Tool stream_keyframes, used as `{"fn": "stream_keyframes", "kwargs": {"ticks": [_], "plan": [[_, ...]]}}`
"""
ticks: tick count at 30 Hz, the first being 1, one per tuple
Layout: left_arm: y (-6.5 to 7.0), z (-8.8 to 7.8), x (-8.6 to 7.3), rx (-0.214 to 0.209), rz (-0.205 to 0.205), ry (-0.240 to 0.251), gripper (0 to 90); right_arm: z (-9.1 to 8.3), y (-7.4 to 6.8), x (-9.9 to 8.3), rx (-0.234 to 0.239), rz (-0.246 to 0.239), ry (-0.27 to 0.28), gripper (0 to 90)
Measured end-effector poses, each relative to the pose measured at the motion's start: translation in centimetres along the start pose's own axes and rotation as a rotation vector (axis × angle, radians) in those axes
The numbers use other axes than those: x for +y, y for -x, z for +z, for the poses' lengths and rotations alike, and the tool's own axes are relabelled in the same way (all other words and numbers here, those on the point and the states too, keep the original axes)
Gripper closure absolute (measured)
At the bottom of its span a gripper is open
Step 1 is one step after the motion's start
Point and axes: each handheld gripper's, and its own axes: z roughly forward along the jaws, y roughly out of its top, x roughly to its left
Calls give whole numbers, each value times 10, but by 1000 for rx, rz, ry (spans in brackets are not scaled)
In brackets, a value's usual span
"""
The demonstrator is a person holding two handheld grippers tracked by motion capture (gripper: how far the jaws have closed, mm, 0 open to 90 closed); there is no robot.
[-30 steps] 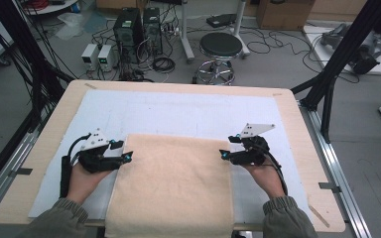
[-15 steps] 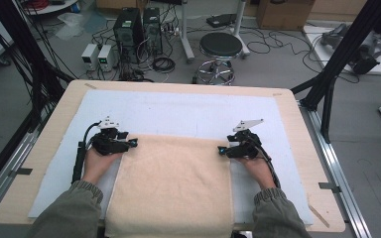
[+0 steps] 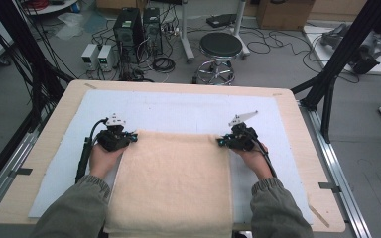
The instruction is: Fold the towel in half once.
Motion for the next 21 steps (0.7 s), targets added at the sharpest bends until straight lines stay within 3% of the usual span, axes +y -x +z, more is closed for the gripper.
{"fn": "stream_keyframes", "kwargs": {"ticks": [4, 9, 10, 12, 14, 18, 20, 21], "plan": [[-10, -1, 31, 63, -20, 49, 840, -3, 14, 34, -79, -5, 33, 831], [-22, -10, 83, 108, 1, 103, 837, -16, 34, 78, -149, 4, 67, 828], [-23, -11, 92, 118, 13, 110, 827, -19, 39, 87, -161, -4, 72, 812], [-26, -12, 102, 143, 17, 104, 721, -26, 43, 99, -208, 11, 119, 667], [-30, -16, 102, 128, 5, 110, 656, -30, 47, 97, -181, 68, 162, 564], [-34, -23, 90, 67, -2, 104, 578, -27, 47, 83, -134, 85, 75, 368], [-31, -27, 81, 40, -3, 115, 556, -28, 42, 76, -102, 98, 84, 353], [-29, -28, 74, 19, -3, 119, 535, -30, 38, 73, -111, 71, 99, 349]]}}
